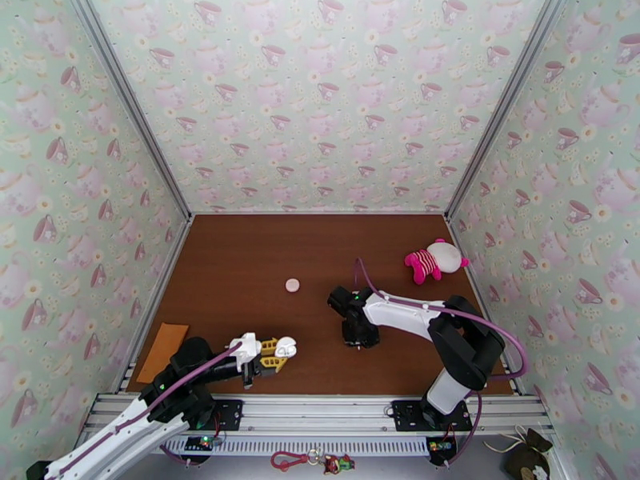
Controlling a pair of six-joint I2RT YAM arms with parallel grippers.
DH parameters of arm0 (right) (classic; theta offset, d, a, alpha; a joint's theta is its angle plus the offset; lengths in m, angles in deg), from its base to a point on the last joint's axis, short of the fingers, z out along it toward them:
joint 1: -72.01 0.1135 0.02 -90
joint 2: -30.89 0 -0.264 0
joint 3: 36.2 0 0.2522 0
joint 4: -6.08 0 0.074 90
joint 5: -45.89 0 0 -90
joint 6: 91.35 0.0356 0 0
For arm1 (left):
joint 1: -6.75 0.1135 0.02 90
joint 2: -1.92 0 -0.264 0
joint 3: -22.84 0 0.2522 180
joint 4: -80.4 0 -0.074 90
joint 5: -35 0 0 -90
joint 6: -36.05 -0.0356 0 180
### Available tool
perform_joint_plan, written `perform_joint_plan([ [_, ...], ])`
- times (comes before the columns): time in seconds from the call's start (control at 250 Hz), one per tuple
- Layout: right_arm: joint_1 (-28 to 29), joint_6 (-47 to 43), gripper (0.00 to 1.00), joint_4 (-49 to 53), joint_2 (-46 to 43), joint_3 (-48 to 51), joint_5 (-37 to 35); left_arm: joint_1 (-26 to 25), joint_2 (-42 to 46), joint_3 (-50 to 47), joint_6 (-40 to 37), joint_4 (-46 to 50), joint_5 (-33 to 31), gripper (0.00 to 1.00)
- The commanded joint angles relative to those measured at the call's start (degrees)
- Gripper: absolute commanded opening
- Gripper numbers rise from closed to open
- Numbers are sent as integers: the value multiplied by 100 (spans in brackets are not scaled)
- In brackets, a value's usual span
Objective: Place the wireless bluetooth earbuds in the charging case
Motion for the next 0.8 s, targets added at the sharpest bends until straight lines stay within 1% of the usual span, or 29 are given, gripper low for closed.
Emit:
perform_joint_plan([
  [0.0, -29, -57, 34, -126, 104, 92, 173, -21, 101, -33, -57, -26, -110, 0],
  [0.212, -54, -354, 36, 83, 324, 9, 369, -24, 122, -28, -43, -26, -109, 0],
  [0.36, -199, -813, 38, 219, 418, -126, 835, -30, 145, -32, -46, -8, -119, 0],
  [0.448, -282, -1014, 39, 439, 483, -220, 788, -26, 131, -33, -39, -17, -121, 0],
  [0.64, -381, -1497, 37, 580, 602, -255, 884, -24, 150, -33, -35, -17, -144, 0],
  [0.792, -416, -1627, 35, 503, 782, -301, 1024, -23, 115, -28, -30, -26, -149, 0],
])
